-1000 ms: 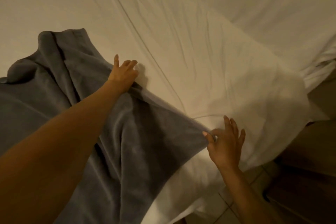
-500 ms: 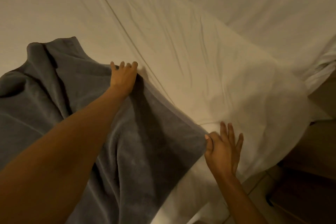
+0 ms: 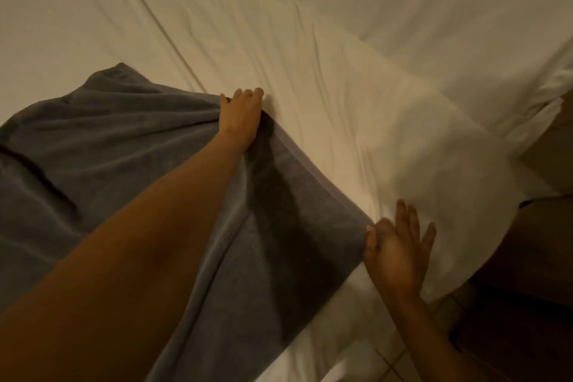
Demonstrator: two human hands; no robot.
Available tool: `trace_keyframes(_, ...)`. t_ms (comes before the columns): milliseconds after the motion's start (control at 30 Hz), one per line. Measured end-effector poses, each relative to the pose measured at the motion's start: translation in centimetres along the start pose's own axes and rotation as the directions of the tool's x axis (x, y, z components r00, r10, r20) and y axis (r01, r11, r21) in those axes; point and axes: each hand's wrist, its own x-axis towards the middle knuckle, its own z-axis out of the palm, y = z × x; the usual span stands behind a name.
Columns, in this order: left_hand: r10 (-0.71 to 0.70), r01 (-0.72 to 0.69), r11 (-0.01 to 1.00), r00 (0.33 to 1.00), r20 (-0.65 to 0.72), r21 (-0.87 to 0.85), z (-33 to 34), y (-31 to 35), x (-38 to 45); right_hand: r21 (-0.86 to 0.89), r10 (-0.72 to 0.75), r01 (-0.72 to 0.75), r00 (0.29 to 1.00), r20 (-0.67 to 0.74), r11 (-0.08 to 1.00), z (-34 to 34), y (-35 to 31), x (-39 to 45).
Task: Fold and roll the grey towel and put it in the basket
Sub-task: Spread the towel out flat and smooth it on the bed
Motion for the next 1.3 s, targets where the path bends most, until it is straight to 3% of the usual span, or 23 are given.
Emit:
trace_keyframes(200,0.011,-0.015,0.996,0.999,-0.047,-0.093,2.8,-0.2,-1.7,0.019,-0.122,0.123,0.992,-0.046,0.992,0.3,-3.0,-0.6)
trace_keyframes(367,0.034,-0.027,0.993,0.998,0.061,-0.113,4.3,0.4,-4.6,0.068,-0.301,0.296,0.951,0.076,0.953,1.8,-5.6,-1.6)
trace_keyframes(667,0.071,-0.048,0.993,0.971,0.227,-0.105,4.6,-0.4,-4.6,0.051,-0.319,0.315,0.933,0.168,0.948,3.1,-5.9,-1.5)
trace_keyframes(833,0.125,-0.113,0.990,0.979,0.163,-0.085,2.2,-4.0,-4.2,0.075,-0.264,0.253,0.942,0.208,0.964,1.9,-7.8,-0.3)
trace_keyframes(967,-0.035,0.040,0.997,0.996,0.082,-0.069,0.6,-10.8,-3.5,0.109,-0.365,0.351,0.916,0.167,0.930,1.0,-12.0,3.7)
trace_keyframes(1133,-0.228,0.228,0.974,0.973,0.024,-0.007,-0.4,-20.0,-1.8,0.221,-0.493,0.480,0.870,0.002,0.849,0.3,-20.8,10.4)
trace_keyframes(1300,-0.290,0.289,0.957,0.957,0.017,0.034,-0.1,-25.0,0.4,0.319,-0.594,0.577,0.803,-0.051,0.752,0.9,-29.4,15.7)
